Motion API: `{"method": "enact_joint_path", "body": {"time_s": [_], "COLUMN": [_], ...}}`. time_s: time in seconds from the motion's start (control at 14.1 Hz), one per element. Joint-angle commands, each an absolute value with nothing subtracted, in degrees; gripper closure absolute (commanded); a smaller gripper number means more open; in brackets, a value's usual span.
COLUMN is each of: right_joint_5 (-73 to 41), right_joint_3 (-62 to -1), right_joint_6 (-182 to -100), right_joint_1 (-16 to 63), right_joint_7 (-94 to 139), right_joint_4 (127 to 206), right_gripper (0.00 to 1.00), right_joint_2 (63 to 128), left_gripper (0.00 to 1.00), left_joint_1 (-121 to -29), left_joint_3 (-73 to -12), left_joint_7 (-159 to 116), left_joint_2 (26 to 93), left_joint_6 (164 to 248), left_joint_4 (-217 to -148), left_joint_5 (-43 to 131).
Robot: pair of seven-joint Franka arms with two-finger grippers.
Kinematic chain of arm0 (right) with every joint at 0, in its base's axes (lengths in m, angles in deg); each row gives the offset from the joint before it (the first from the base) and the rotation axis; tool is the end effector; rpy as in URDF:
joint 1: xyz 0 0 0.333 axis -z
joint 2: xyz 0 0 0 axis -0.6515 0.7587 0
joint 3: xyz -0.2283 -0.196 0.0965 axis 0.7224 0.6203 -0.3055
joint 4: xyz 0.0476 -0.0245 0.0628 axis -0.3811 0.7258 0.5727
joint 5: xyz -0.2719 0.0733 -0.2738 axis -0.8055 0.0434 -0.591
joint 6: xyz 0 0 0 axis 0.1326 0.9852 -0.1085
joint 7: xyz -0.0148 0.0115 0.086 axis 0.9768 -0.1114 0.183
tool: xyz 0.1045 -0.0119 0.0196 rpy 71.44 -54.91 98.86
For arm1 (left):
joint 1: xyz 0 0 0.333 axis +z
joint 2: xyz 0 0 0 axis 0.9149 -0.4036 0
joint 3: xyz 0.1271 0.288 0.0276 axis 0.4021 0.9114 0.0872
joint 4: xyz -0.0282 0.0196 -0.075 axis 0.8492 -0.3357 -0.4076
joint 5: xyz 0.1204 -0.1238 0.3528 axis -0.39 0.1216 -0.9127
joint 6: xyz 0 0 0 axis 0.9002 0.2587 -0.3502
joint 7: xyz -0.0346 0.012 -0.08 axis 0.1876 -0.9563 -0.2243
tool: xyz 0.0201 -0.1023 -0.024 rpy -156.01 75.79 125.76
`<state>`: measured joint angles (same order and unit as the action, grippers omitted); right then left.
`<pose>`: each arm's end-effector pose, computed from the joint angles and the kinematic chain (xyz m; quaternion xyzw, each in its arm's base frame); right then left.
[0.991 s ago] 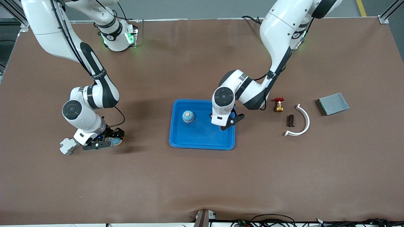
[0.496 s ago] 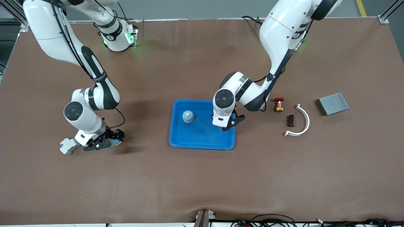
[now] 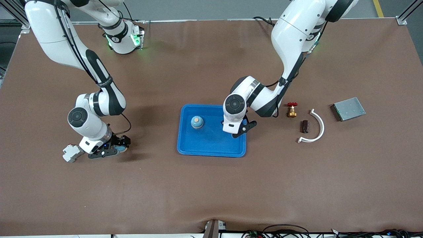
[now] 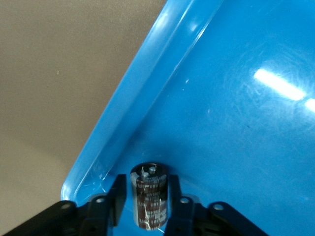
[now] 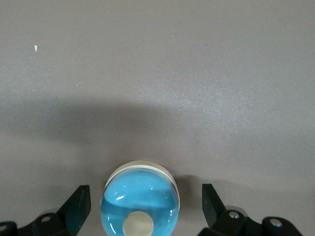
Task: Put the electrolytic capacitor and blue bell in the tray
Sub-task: 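Release the capacitor into the tray with the left gripper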
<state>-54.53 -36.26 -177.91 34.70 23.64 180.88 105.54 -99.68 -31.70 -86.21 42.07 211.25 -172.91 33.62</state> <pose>0.6205 0.0580 0.1810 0.9945 0.0906 0.0511 0.0097 0.5201 -0.4372 0.1881 -0.9594 -0.2638 0.0825 0.0553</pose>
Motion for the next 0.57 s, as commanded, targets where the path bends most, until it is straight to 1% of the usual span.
{"method": "enact_joint_path", "body": {"time_s": [0.0, 0.21, 0.28, 0.35, 0.42, 0.5], "right_joint_5": [-55.4, -55.3, -55.4, -55.4, -55.3, -55.2], "right_joint_3": [-37.1, -37.1, -37.1, -37.1, -37.1, -37.1], "right_joint_6": [-177.8, -177.6, -177.4, -177.0, -177.0, -177.0], "right_joint_1": [35.7, 35.8, 35.7, 35.6, 35.2, 35.1], "right_joint_7": [23.2, 23.2, 23.2, 23.2, 23.9, 24.2], "right_joint_4": [179.7, 179.7, 179.8, 179.7, 179.7, 179.7], "right_gripper": [0.00, 0.00, 0.00, 0.17, 0.92, 1.00], "right_joint_2": [106.8, 106.8, 106.8, 106.7, 106.7, 106.7], "left_gripper": [0.00, 0.00, 0.00, 0.00, 0.00, 0.00], "left_joint_1": [-99.7, -99.5, -99.3, -98.8, -98.0, -96.8], "left_joint_3": [-31.4, -31.4, -31.2, -31.1, -31.1, -31.1], "left_joint_7": [-86.3, -86.7, -86.7, -86.6, -85.8, -82.6], "left_joint_2": [42.4, 43.1, 44.3, 45.5, 47.2, 48.9], "left_joint_6": [211.6, 211.0, 210.0, 208.2, 206.6, 204.6], "left_joint_4": [-173.0, -172.4, -172.4, -172.3, -172.3, -172.3], "left_joint_5": [32.2, 32.3, 32.2, 32.2, 32.2, 32.2]}}
